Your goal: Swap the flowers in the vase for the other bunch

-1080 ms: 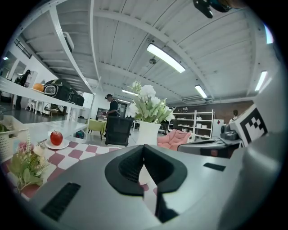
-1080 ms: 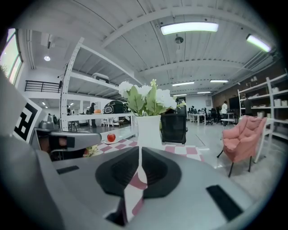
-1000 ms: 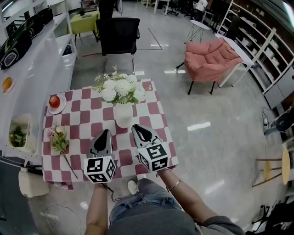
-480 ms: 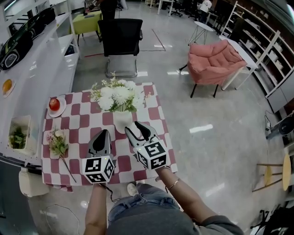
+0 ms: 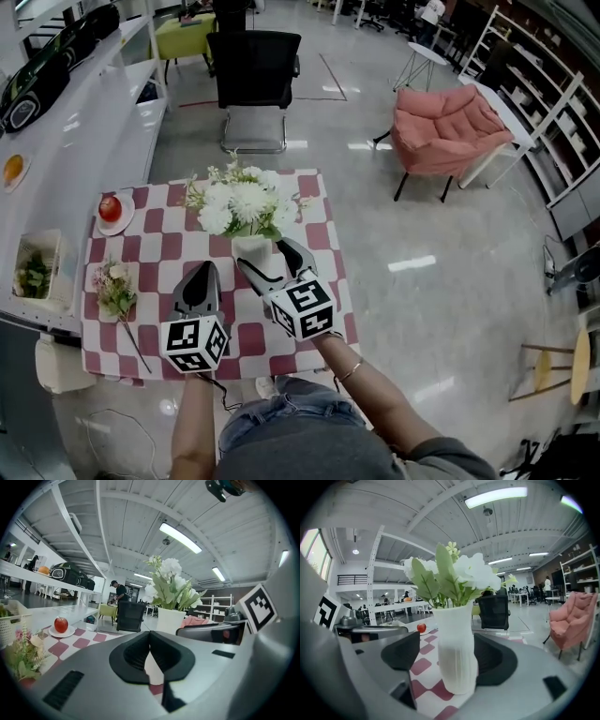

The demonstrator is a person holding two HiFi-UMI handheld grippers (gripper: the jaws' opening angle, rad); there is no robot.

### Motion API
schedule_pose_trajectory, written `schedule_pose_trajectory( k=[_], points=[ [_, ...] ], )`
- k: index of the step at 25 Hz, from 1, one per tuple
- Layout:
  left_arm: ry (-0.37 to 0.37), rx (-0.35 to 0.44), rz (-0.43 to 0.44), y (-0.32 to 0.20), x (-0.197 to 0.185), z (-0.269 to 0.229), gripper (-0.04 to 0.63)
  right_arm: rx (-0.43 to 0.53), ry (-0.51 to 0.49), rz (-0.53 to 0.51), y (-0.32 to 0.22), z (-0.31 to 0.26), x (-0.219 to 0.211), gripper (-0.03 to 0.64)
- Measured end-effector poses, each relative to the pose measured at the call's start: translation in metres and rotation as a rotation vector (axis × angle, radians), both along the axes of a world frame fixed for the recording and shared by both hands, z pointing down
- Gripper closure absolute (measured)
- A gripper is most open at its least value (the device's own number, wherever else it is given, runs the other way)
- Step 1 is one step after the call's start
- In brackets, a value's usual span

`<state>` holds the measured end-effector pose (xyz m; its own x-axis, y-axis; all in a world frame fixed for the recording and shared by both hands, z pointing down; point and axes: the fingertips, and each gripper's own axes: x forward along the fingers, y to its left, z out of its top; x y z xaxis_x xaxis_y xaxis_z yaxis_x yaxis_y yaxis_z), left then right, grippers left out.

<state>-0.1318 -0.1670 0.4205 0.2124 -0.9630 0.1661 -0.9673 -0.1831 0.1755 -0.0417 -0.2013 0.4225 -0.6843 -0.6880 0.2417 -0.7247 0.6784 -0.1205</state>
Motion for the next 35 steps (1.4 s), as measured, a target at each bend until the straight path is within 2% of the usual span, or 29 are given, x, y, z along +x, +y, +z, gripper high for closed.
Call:
schedule_pose_trajectory(
  k=[7,14,18,19,21,23,27,35],
  points=[
    [0.0,-0.008,-0.026,-0.013,-0.006,0.003,0.578,0.013,0.003,-0.012,-0.021,0.002,-0.01,0.196],
    [0.002,-0.003,-0.038,-0.024,-0.011,0.002,0.578,0.029,0.046,-0.038,-0.036,0.01,-0.02,0.193],
    [0.037,0.016,0.023,-0.028,-0.001,-0.013,0.575,0.048,0.067,-0.039,-0.042,0.011,-0.019,0.195],
    [0.042,0.016,0.049,-0.029,0.004,-0.016,0.549,0.051,0.073,-0.038,-0.044,0.011,-0.018,0.195],
    [0.04,0.016,0.094,-0.03,0.012,-0.023,0.45,0.055,0.087,-0.041,-0.046,0.012,-0.018,0.195],
    [0.034,0.021,0.127,-0.032,0.02,-0.031,0.405,0.054,0.097,-0.048,-0.046,0.015,-0.019,0.196],
    [0.04,0.047,0.18,-0.036,0.031,-0.046,0.361,0.045,0.106,-0.05,-0.047,0.019,-0.021,0.196],
    [0.057,0.06,0.222,-0.051,0.042,-0.066,0.341,0.034,0.102,-0.062,-0.047,0.022,-0.026,0.198]
  ],
)
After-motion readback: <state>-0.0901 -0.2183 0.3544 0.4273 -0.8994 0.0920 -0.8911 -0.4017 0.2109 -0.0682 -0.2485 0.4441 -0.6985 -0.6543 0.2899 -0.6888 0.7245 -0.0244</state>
